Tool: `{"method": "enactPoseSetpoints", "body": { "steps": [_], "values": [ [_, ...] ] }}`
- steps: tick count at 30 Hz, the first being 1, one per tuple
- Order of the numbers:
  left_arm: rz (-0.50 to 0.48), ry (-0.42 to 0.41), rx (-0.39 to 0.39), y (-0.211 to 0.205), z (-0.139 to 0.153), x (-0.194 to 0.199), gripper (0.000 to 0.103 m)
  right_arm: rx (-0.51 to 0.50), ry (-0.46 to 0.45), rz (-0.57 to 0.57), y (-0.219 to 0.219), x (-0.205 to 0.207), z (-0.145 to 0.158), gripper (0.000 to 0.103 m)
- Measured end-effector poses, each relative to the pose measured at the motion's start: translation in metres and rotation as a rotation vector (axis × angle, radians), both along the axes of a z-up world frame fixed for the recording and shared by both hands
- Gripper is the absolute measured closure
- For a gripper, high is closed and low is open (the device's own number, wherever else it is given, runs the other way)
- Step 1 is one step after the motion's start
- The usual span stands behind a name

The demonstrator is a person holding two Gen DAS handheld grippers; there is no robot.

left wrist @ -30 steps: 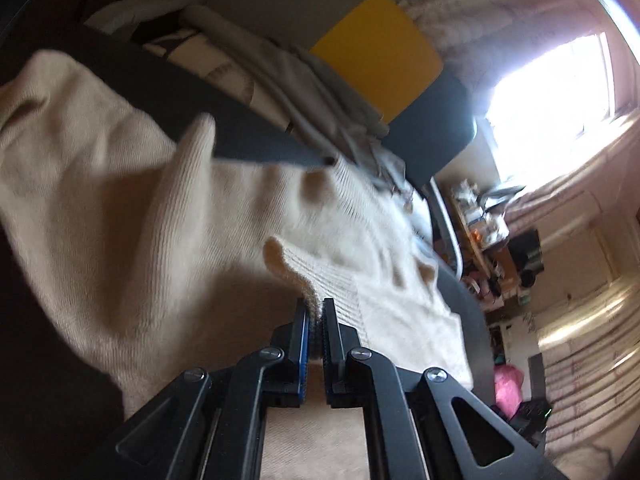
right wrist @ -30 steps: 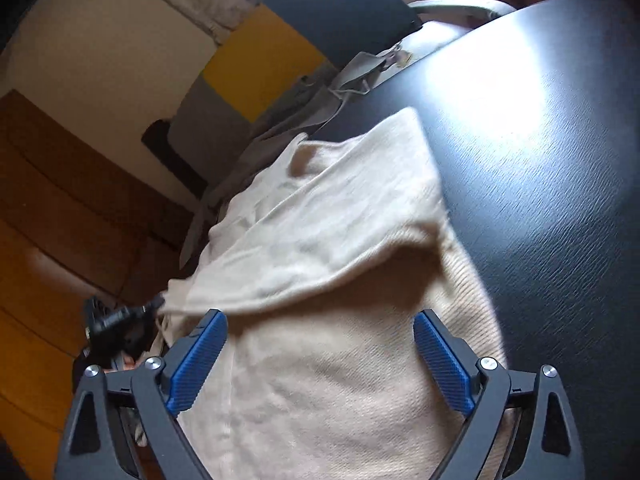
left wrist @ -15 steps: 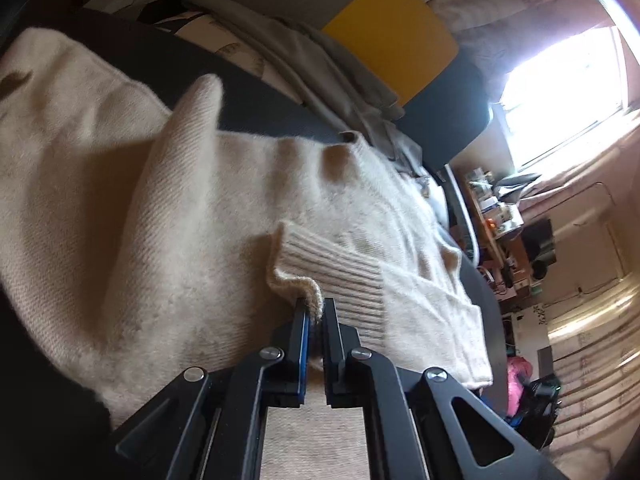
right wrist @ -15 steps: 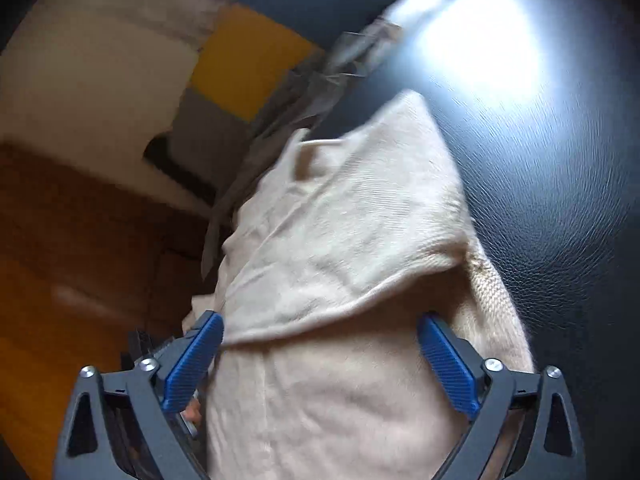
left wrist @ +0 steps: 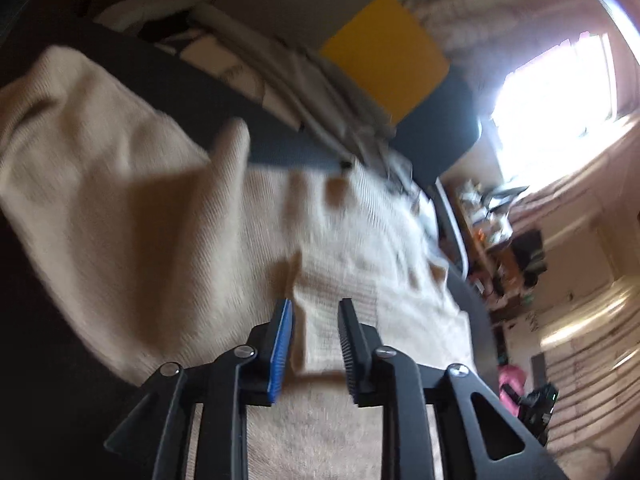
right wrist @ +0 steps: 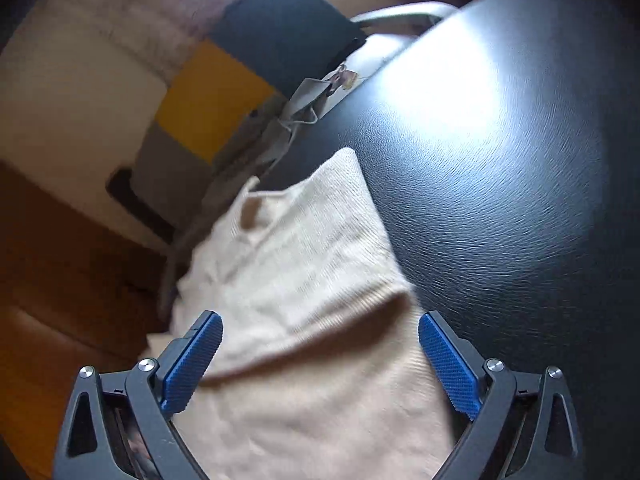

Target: Fold clothes

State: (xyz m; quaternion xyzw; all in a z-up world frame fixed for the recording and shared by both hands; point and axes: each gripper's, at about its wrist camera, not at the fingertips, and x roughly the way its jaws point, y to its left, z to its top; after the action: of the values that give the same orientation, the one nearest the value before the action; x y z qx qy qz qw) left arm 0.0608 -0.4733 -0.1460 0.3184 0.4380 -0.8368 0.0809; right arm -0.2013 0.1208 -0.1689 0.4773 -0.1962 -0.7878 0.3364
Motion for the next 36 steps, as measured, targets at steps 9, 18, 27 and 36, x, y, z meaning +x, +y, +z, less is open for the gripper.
{"method": "enactPoseSetpoints", "body": {
  "steps": [9, 18, 27, 36],
  "values": [
    [-0.157, -0.19, -0.161, 0.011, -0.008, -0.068, 0.054, 0.325, 0.332, 0.178, -0.088, -0.015, 0.03, 0.002],
    [-0.189, -0.186, -0.33, 0.04, -0.011, -0.081, 0.096, 0.556, 0.322, 0.236, -0.147, -0.063, -0.014, 0.002],
    [-0.093, -0.213, -0.371, 0.034, -0.014, -0.092, 0.096, 0.563, 0.365, 0.189, -0.168, -0.089, -0.024, 0.0],
    [0.059, -0.17, -0.247, 0.03, -0.012, -0.045, 0.087, 0.559, 0.381, 0.171, -0.171, -0.091, -0.026, 0.0]
  ]
}}
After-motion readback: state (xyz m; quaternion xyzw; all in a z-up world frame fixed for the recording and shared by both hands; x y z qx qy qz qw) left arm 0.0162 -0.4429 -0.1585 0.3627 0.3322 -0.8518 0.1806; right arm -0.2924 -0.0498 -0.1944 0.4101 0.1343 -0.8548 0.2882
